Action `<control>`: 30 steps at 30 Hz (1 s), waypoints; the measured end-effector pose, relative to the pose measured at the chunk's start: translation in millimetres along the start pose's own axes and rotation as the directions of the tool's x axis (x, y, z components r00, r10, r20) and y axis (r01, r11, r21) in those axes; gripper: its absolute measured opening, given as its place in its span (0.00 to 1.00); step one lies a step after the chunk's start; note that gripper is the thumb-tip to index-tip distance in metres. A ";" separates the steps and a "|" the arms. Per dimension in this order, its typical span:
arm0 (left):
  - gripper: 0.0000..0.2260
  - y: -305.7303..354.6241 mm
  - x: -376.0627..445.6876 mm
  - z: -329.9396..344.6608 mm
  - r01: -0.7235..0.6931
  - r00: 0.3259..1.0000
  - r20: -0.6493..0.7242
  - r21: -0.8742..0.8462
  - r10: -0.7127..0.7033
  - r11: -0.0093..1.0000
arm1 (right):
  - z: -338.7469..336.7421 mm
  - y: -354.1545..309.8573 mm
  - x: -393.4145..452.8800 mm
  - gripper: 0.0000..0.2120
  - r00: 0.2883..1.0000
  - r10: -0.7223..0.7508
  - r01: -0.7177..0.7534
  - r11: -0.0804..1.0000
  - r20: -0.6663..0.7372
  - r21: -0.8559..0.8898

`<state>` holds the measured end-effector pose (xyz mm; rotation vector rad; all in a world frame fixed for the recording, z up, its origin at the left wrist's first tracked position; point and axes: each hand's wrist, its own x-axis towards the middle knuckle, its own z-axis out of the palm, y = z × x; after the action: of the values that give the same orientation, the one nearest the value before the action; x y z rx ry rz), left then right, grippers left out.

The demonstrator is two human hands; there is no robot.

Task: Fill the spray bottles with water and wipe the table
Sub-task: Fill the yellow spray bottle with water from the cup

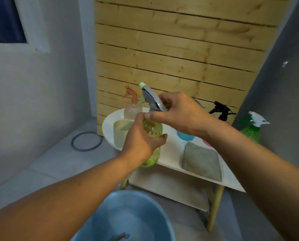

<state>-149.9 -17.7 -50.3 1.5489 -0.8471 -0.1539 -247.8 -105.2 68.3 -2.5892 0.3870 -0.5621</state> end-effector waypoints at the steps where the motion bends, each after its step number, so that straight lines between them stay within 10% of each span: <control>1: 0.27 -2.6 7.8 12.8 0.006 1.000 0.004 -0.016 -0.006 1.000 | -5.1 9.9 5.4 0.14 0.999 0.034 -0.034 0.999 -0.008 -0.037; 7: 0.28 -28.0 34.5 63.9 0.044 0.998 0.048 -0.071 -0.041 0.996 | -24.5 59.5 33.9 0.12 0.975 0.182 -0.176 0.983 0.130 -0.055; 23: 0.38 -51.6 57.2 70.3 0.077 0.979 0.190 0.017 -0.078 0.997 | -24.1 93.2 75.6 0.12 0.916 0.068 0.014 0.980 0.394 -0.201; 30: 0.28 -48.8 53.2 45.2 0.122 0.939 0.310 0.106 -0.149 0.987 | -25.0 82.4 81.7 0.10 0.892 0.066 0.091 0.943 0.447 -0.320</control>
<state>-116.8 -89.0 -83.1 1.6901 -1.0077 -0.4840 -201.5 -214.3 74.3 -2.9342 0.3255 0.1336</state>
